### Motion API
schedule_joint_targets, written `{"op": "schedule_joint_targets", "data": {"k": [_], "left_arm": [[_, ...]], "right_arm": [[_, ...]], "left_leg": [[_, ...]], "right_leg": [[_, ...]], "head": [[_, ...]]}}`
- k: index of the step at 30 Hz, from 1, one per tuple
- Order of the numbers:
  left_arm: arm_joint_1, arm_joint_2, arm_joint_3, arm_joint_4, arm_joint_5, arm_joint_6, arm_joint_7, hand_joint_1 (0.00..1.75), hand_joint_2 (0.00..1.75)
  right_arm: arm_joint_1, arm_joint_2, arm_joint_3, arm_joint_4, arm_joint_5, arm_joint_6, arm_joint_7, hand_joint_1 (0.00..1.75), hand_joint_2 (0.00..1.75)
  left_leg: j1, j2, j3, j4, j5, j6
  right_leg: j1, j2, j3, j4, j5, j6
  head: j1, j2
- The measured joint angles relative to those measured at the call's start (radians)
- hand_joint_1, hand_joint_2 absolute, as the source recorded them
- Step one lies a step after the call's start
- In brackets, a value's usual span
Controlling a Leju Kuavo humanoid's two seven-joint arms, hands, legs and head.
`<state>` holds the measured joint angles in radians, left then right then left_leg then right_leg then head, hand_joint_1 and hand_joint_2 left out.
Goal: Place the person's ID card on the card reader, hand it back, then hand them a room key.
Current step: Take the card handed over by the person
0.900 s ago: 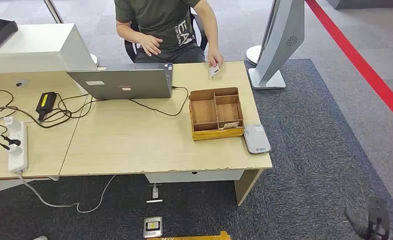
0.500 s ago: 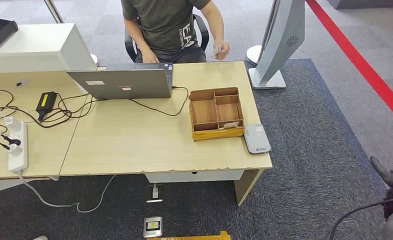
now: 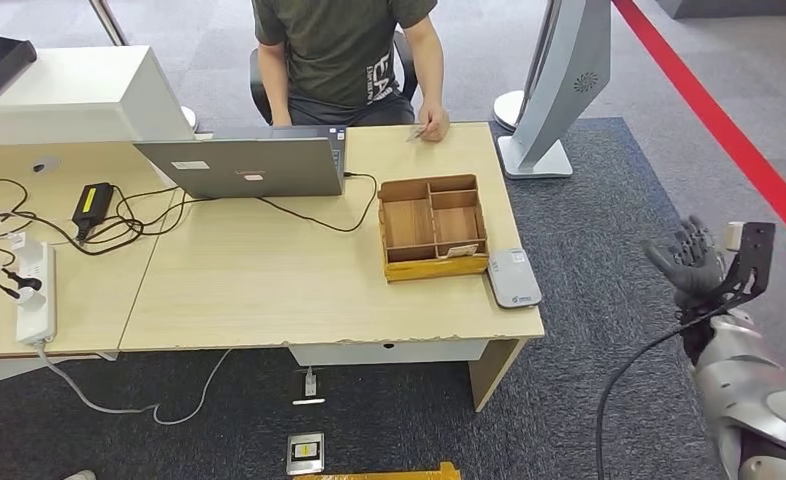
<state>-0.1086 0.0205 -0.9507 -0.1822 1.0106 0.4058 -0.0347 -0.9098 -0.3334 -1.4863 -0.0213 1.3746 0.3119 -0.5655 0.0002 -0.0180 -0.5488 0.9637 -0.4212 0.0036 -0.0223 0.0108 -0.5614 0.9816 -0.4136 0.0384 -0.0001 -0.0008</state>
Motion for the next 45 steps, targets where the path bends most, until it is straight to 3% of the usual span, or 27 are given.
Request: {"op": "schedule_joint_targets", "data": {"k": [6,12,24,29,33,40,45], "left_arm": [[-0.002,-0.002,-0.016,-0.003,0.007,0.002,0.015,0.0,1.75],[-0.003,-0.002,-0.028,-0.003,0.004,-0.017,0.015,0.0,1.75],[-0.001,0.014,-0.06,-0.003,-0.014,-0.052,-0.001,0.0,1.75],[-0.002,0.017,-0.069,-0.003,-0.015,-0.058,-0.001,0.0,1.75],[-0.002,0.019,-0.075,-0.003,-0.013,-0.059,0.001,0.0,1.75],[-0.004,0.02,-0.088,-0.003,-0.013,-0.059,-0.001,0.0,1.75],[-0.004,0.02,-0.093,-0.003,-0.013,-0.06,-0.001,0.0,1.75]], "right_arm": [[-0.036,0.105,-0.015,0.017,0.075,-0.054,-0.005,0.0,1.75],[-0.072,0.172,-0.026,0.025,0.12,-0.076,-0.008,0.0,1.75],[-0.135,0.207,-0.043,0.027,0.126,-0.097,0.009,0.0,1.75],[-0.152,0.216,-0.046,0.027,0.163,-0.105,0.06,0.0,1.75],[-0.169,0.233,-0.01,0.027,0.194,-0.231,0.071,0.0,1.75],[-0.18,0.281,0.184,0.027,0.202,-0.65,0.091,0.0,1.75],[-0.18,0.303,0.311,0.026,0.202,-0.72,0.099,0.0,1.75]], "left_leg": [[0.001,0.0,0.0,0.0,0.0,0.0],[0.002,0.0,0.0,0.0,0.0,0.0],[0.001,0.0,0.0,0.0,0.0,0.0],[0.001,0.0,0.0,0.0,0.0,0.0],[0.001,0.0,0.0,0.0,0.0,0.0],[0.001,0.0,0.0,0.0,0.0,0.0],[0.001,0.0,0.0,0.0,0.0,0.0]], "right_leg": [[0.0,0.0,0.0,0.0,0.0,0.0],[0.0,0.0,0.0,0.0,0.0,0.0],[0.0,0.0,0.0,0.0,0.0,0.0],[0.0,0.0,0.0,0.0,0.0,0.0],[0.0,0.0,0.0,0.0,0.0,0.0],[0.0,0.0,0.0,0.0,0.0,0.0],[0.0,0.0,-0.001,0.0,0.0,0.0]], "head": [[0.0,0.0],[0.0,0.0],[0.0,0.0],[0.0,0.0],[0.0,0.0],[0.0,0.0],[0.0,0.0]]}}
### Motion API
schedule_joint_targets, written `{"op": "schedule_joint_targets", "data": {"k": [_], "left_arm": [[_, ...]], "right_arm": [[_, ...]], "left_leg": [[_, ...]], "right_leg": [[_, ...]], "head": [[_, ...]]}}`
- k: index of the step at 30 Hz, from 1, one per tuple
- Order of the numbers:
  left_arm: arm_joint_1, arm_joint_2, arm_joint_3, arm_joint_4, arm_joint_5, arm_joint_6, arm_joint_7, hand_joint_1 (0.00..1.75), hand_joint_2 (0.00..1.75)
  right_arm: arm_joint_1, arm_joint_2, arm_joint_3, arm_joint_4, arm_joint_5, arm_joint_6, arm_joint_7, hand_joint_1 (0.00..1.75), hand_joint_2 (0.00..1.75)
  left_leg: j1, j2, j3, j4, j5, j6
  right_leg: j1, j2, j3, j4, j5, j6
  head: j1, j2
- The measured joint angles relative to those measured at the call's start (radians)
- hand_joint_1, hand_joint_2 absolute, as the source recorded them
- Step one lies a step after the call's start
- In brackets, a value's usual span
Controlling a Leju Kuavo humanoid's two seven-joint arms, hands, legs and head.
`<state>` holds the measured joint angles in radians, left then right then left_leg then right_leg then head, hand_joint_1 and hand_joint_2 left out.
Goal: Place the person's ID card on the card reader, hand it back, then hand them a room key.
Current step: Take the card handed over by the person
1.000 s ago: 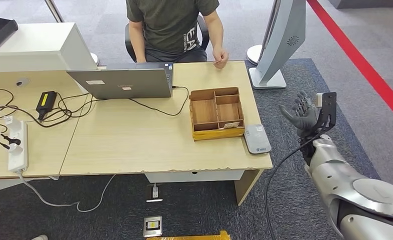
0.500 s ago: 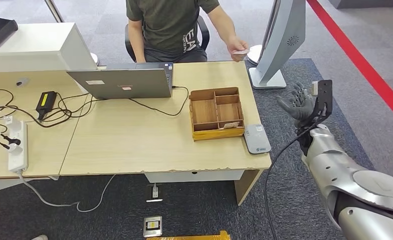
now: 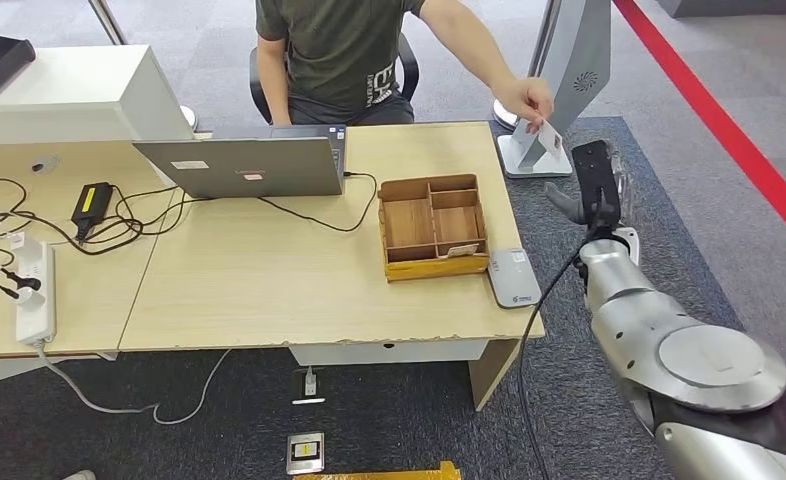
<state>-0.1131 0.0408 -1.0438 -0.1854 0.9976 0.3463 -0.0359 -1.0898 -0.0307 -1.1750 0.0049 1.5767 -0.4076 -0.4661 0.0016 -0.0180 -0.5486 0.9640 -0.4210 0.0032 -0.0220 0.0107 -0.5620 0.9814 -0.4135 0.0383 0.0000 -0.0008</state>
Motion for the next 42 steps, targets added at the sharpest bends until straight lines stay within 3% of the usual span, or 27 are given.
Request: {"op": "schedule_joint_targets", "data": {"k": [2,4,6,8,9,11,14,19,23,30,42], "left_arm": [[0.0,0.0,-0.002,0.0,0.0,-0.001,0.0,0.0,1.75],[-0.002,0.0,-0.005,0.0,-0.001,-0.002,0.0,0.0,1.75],[-0.004,0.0,-0.008,0.0,0.002,-0.002,0.002,0.0,1.75],[0.0,0.0,-0.012,0.0,0.008,-0.001,0.006,0.0,1.75],[0.004,0.002,-0.013,0.0,0.012,0.0,0.009,0.0,1.75],[0.005,0.007,-0.015,0.0,0.019,0.001,0.015,0.0,1.75],[-0.011,0.011,-0.018,0.0,0.024,-0.001,0.016,0.0,1.75],[-0.014,0.009,-0.023,-0.001,0.026,-0.005,0.015,0.0,1.75],[-0.01,0.01,-0.025,-0.001,0.025,-0.01,0.012,0.0,1.75],[-0.008,0.01,-0.028,-0.001,0.024,-0.012,0.012,0.0,1.75],[-0.007,0.011,-0.039,-0.001,0.016,-0.016,-0.002,0.0,1.75]], "right_arm": [[0.003,0.006,0.053,-0.002,-0.001,-0.053,0.023,0.0,1.75],[0.032,0.008,0.142,-0.034,-0.025,-0.105,0.103,0.0,1.75],[0.115,-0.016,0.286,-0.153,-0.122,-0.043,0.292,0.0,1.75],[0.208,-0.069,0.466,-0.322,-0.26,0.056,0.549,0.0,1.75],[0.237,-0.098,0.562,-0.401,-0.313,0.079,0.658,0.0,1.75],[0.26,-0.127,0.752,-0.527,-0.372,0.08,0.774,0.0,1.75],[0.301,-0.14,1.002,-0.67,-0.418,0.069,0.812,0.0,1.75],[0.357,-0.159,1.3,-0.827,-0.436,0.067,0.825,0.0,1.75],[0.372,-0.169,1.457,-0.904,-0.442,0.073,0.829,0.0,1.75],[0.378,-0.192,1.631,-0.977,-0.45,0.083,0.831,0.0,1.75],[0.378,-0.227,1.791,-1.01,-0.447,0.073,0.842,0.0,1.75]], "left_leg": [[0.0,0.0,0.0,0.0,0.0,0.0],[0.0,-0.001,0.004,0.001,-0.001,0.0],[0.001,-0.003,0.01,0.002,-0.002,0.001],[-0.001,-0.002,0.007,0.003,-0.003,0.004],[-0.004,0.005,0.001,0.003,-0.003,0.004],[-0.008,0.036,-0.009,0.002,-0.006,0.004],[-0.008,0.06,-0.007,0.0,-0.013,0.004],[-0.005,0.029,-0.01,0.001,-0.003,0.003],[-0.002,0.012,-0.016,0.001,0.001,0.002],[-0.002,0.011,-0.017,0.001,0.001,0.002],[-0.002,0.01,-0.017,0.001,0.001,0.002]], "right_leg": [[0.0,0.0,0.0,0.0,0.0,0.0],[0.001,-0.001,0.002,-0.003,-0.001,0.0],[0.002,-0.002,0.007,-0.007,-0.003,0.002],[-0.002,-0.001,0.005,-0.005,-0.004,0.005],[-0.005,0.007,-0.001,-0.001,0.0,0.006],[-0.01,0.037,-0.015,0.004,0.008,0.004],[-0.009,0.061,-0.013,0.001,0.009,0.003],[-0.004,0.03,-0.011,0.001,0.006,0.002],[-0.001,0.013,-0.011,0.001,0.005,0.001],[-0.001,0.011,-0.01,0.001,0.005,0.001],[-0.001,0.01,-0.01,0.001,0.005,0.001]], "head": [[0.0,0.0],[-0.002,0.0],[-0.003,0.0],[0.005,0.0],[0.012,0.0],[0.018,0.0],[0.006,0.0],[0.001,0.0],[0.001,0.0],[0.002,0.0],[0.002,0.0]]}}
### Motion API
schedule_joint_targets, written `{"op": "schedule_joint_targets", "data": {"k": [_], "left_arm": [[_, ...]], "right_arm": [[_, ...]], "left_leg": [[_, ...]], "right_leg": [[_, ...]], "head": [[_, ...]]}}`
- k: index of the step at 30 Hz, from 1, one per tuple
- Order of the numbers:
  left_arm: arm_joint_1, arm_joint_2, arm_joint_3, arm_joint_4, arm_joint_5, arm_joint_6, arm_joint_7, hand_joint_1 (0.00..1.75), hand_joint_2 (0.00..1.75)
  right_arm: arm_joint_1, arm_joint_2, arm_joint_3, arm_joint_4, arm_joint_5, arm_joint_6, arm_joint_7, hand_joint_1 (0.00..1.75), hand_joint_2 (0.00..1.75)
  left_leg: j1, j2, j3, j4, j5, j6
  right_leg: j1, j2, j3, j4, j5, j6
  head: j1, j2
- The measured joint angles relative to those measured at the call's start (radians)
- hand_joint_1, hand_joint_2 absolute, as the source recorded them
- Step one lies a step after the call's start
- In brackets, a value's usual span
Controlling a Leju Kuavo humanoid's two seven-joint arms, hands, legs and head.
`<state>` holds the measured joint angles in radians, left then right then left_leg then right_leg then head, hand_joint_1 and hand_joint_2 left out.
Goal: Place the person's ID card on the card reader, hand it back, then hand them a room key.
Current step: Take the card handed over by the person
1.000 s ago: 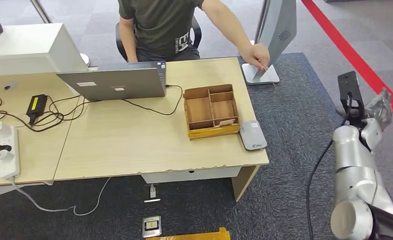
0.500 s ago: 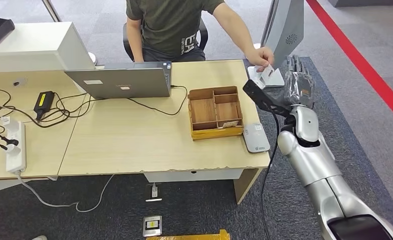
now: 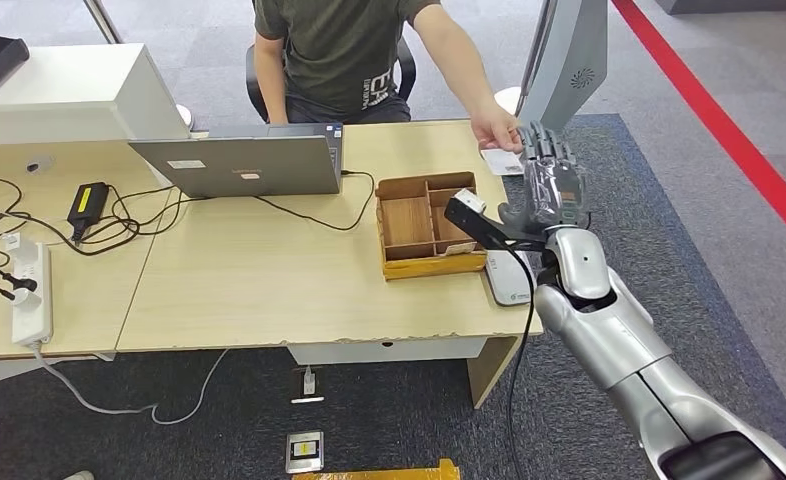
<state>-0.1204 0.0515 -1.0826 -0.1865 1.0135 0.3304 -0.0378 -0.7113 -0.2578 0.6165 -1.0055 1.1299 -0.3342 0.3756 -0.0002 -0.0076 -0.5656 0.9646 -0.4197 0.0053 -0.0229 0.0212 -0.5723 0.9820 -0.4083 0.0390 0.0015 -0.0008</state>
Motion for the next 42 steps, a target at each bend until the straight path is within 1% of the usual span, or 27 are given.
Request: {"op": "schedule_joint_targets", "data": {"k": [12,16,20,42], "left_arm": [[0.0,0.0,-0.006,0.0,0.003,0.004,0.003,0.0,1.75],[0.0,0.0,-0.007,0.0,0.01,0.005,0.009,0.0,1.75],[-0.001,0.0,-0.009,0.0,0.013,0.007,0.018,0.0,1.75],[-0.001,0.0,-0.017,0.0,0.013,0.004,0.02,0.0,1.75]], "right_arm": [[-0.024,-0.001,0.063,0.034,-0.008,-0.033,-0.001,0.0,1.75],[-0.033,0.005,0.075,0.065,-0.026,-0.062,-0.008,0.0,1.75],[-0.035,0.011,0.085,0.102,-0.046,-0.096,-0.023,1.74,1.75],[-0.02,0.011,0.118,0.186,-0.049,-0.099,-0.024,1.75,1.75]], "left_leg": [[0.0,0.0,0.0,0.0,0.0,0.0],[0.0,0.0,0.0,0.0,0.0,0.0],[0.0,0.0,0.0,0.0,0.0,0.0],[0.0,0.0,0.0,0.0,0.0,0.0]], "right_leg": [[0.0,0.0,0.0,0.0,0.0,0.0],[0.0,0.0,0.0,0.0,0.0,0.0],[0.0,0.0,0.0,0.0,0.0,0.0],[0.0,0.0,0.0,0.0,0.0,0.0]], "head": [[0.0,0.0],[0.0,0.0],[0.0,0.0],[0.0,0.0]]}}
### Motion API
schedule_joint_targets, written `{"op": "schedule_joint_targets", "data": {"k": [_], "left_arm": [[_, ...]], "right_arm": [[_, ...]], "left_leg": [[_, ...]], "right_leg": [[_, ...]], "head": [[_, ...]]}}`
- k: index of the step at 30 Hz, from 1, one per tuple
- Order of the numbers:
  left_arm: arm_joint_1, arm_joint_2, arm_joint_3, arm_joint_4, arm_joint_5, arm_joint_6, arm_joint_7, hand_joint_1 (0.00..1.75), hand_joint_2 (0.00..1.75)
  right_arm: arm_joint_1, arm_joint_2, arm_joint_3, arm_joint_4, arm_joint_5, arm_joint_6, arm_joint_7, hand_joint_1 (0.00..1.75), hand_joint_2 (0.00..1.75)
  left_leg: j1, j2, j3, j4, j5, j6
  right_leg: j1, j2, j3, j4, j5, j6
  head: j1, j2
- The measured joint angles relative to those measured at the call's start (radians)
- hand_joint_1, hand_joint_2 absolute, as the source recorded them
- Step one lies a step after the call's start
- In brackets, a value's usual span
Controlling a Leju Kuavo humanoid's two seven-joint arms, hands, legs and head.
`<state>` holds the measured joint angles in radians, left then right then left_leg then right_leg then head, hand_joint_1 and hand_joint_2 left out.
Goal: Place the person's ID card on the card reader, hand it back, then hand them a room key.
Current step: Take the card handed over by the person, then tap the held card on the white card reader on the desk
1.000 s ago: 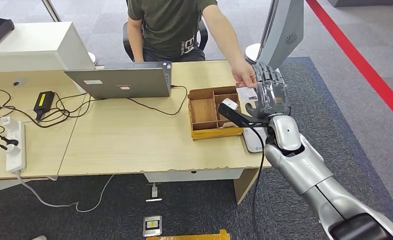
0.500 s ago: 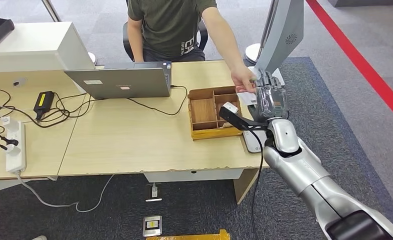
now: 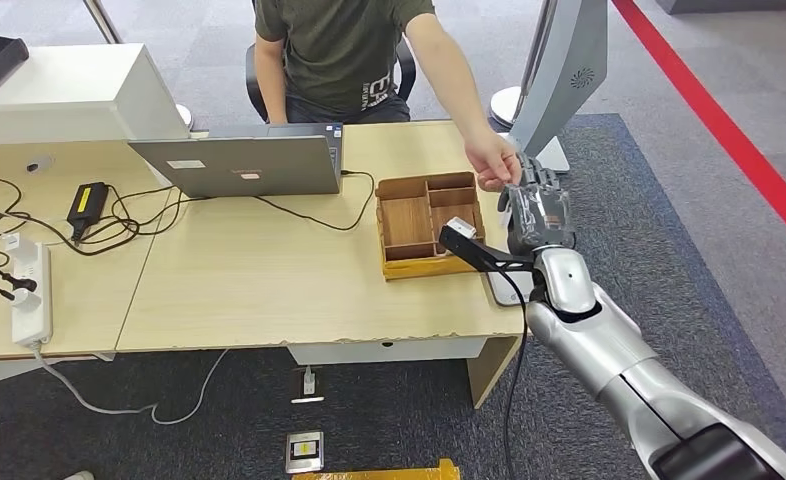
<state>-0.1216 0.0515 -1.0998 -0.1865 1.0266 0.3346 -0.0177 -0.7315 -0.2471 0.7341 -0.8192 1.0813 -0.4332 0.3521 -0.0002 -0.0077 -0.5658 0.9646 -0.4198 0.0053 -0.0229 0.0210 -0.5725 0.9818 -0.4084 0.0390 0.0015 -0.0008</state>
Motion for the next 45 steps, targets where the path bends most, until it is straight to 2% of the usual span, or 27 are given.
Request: {"op": "schedule_joint_targets", "data": {"k": [18,28,45], "left_arm": [[0.0,0.0,-0.003,0.0,0.005,0.0,-0.001,0.0,1.75],[-0.001,0.0,-0.012,0.0,0.004,0.0,-0.004,0.0,1.75],[-0.003,0.0,-0.035,0.0,-0.015,0.02,-0.007,0.0,1.75]], "right_arm": [[0.016,0.0,0.006,0.071,-0.011,0.017,-0.013,1.75,1.75],[0.044,0.002,0.006,0.133,-0.029,-0.01,-0.036,1.75,1.75],[0.088,0.051,0.006,0.219,-0.083,-0.013,-0.12,1.75,1.75]], "left_leg": [[0.0,0.0,0.0,0.0,0.0,0.0],[0.0,0.0,0.0,0.0,0.0,0.0],[0.0,0.0,0.0,0.0,0.0,0.0]], "right_leg": [[0.0,0.0,0.0,0.0,0.0,0.0],[0.0,0.0,0.0,0.0,0.0,0.0],[0.0,0.0,0.0,0.0,0.0,0.0]], "head": [[0.0,0.0],[0.0,0.0],[0.0,0.0]]}}
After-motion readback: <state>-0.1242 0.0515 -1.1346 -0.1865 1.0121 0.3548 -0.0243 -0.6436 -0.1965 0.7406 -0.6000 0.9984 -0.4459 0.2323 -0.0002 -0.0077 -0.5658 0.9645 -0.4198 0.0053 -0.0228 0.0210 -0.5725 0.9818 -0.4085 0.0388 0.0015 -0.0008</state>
